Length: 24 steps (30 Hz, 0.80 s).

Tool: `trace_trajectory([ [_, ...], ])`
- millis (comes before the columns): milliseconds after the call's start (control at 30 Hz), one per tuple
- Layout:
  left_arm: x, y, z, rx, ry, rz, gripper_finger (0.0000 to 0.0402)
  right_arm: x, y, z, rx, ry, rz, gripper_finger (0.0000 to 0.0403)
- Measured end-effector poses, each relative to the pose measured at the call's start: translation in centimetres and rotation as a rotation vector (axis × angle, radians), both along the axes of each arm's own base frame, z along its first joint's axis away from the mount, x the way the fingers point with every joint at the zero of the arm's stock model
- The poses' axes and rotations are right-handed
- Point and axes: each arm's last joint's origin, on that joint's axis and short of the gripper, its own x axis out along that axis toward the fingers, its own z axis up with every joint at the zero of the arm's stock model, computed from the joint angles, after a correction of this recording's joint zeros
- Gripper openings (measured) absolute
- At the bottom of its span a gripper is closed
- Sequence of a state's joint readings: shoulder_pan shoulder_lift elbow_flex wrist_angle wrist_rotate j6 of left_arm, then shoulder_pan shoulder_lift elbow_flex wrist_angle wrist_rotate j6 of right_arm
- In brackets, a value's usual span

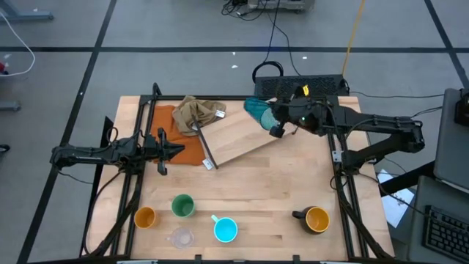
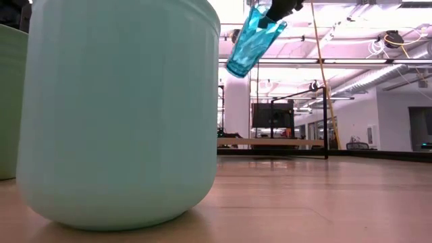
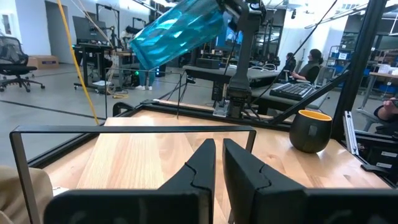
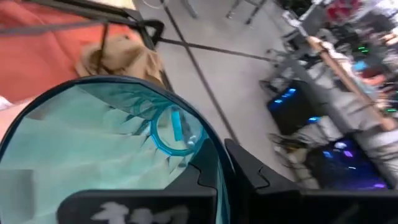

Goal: Stack small to large cups/mugs on shelf
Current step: Put the blue cup on the shelf

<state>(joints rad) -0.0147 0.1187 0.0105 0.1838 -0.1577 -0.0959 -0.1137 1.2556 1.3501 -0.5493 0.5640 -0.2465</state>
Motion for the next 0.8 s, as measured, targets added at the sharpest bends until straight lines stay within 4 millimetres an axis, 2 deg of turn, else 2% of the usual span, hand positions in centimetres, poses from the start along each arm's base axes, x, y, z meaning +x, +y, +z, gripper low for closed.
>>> trace_trajectory([
  [167,0.0,0.0,0.0,0.000,0.000,0.000,0.0033,-0.3,0.1,1.7,0.195,-0.089,0.135,0.0000],
  [300,0.0,0.0,0.0,0.000,0.000,0.000,0.0033,-0.1,0.4,2.1,0.274,-0.128,0.220,0.0000],
  [500,0.0,-0.1,0.1,0.012,-0.012,-0.051,0.0033,-0.1,0.6,2.0,0.294,-0.128,0.230,0.0000],
  [633,0.0,-0.3,0.6,0.037,-0.061,-0.111,0.0033,0.2,0.8,1.8,0.367,-0.140,0.269,0.0000],
  [733,-0.1,-0.3,0.8,0.024,-0.087,-0.091,0.0038,0.9,0.8,1.1,0.399,-0.101,0.283,0.0000],
  [800,-0.1,-0.1,1.0,0.010,-0.103,-0.049,0.0056,1.5,0.8,0.5,0.405,-0.076,0.281,0.0000],
])
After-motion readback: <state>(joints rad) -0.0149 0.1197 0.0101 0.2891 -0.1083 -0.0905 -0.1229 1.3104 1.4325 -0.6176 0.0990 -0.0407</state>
